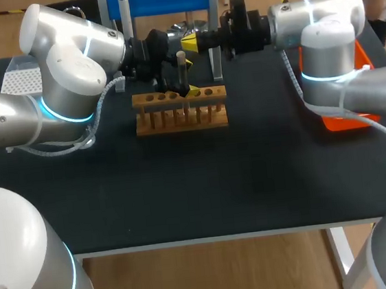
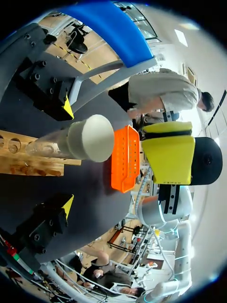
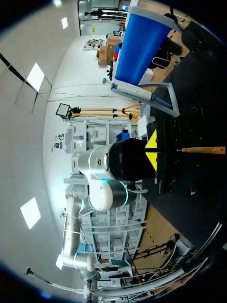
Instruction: Invert the test tube, pick up the pipette, mount the tip to pipette, aspirate from beaker and dispense into the tube, eject the tip, return the pipette, and cap with the stopper.
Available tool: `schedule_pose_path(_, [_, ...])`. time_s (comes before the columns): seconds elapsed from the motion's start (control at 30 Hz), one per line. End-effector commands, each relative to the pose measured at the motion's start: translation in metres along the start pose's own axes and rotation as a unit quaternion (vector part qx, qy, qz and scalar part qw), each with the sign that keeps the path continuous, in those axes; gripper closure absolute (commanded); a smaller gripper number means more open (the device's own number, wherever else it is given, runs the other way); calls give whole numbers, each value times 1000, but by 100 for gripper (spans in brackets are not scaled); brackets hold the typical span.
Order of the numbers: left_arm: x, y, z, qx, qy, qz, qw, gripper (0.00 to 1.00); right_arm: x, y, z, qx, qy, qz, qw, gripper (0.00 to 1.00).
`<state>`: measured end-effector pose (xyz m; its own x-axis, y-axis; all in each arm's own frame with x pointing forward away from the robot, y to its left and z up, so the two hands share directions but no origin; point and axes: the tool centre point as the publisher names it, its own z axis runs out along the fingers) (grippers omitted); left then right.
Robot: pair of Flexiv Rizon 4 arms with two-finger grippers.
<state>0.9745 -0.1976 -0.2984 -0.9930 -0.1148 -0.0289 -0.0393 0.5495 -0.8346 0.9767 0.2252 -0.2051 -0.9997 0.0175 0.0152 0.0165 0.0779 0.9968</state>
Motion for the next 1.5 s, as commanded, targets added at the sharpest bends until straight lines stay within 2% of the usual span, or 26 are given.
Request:
schedule_pose_path(0.03, [0,0,0,0,0,0,1000,0,-2,-2,5,-2,3,1,1000,100])
schedule_pose_path(0.7, [0,0,0,0,0,0,1000,0,-3,-10,17,-7,9,10,1000,100])
schedule_pose_path(1.5, [0,0,0,0,0,0,1000,0,-4,-34,19,0,14,35,999,100])
